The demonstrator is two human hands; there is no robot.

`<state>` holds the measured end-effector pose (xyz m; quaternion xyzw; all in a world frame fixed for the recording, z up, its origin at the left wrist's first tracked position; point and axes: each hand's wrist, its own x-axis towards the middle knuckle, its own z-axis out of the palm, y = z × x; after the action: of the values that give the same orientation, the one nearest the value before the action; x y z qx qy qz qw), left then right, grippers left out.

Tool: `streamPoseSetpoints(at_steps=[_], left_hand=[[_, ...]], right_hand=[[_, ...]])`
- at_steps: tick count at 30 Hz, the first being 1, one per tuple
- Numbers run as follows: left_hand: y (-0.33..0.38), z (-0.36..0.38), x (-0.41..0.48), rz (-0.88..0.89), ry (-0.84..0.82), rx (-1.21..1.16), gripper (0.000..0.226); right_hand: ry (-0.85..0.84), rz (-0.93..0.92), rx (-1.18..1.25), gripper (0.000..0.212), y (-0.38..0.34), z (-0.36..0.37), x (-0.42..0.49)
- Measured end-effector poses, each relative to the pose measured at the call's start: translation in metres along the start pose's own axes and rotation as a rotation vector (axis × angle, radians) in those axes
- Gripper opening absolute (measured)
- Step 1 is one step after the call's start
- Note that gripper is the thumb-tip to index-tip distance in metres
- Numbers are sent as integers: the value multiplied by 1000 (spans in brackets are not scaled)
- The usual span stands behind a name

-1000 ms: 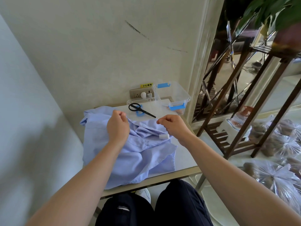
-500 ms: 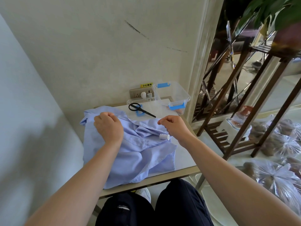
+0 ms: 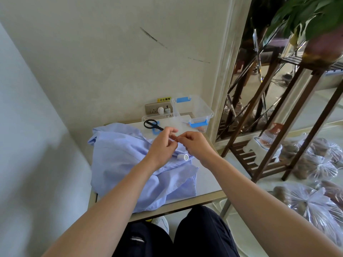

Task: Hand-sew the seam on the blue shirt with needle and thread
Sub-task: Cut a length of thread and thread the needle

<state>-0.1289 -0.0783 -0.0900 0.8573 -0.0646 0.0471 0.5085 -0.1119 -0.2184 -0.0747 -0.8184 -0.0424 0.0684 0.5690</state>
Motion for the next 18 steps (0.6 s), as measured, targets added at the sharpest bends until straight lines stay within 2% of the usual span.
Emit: streamPoseSetpoints(at_steps=[3,7,10,14,18], left_hand=[[0,2,-1,-35,-11,22,26],[-1,-4,-2,-32,98,132,11],[-1,-10,-2,-46,159,231,10],[-6,-18,-4,-111,322,268,11],[-12,-25,-8,-180,408,261,13]], right_hand=[[-13,-26,-6,16,-2,-2,-1],[-30,-16,-14,16,-2,-2,-2],[-37,1,-17,16,0,-2,-2],[-35,2,-36,17,0,-2,-2],[-44,18,-19,16,3,-2,-3]])
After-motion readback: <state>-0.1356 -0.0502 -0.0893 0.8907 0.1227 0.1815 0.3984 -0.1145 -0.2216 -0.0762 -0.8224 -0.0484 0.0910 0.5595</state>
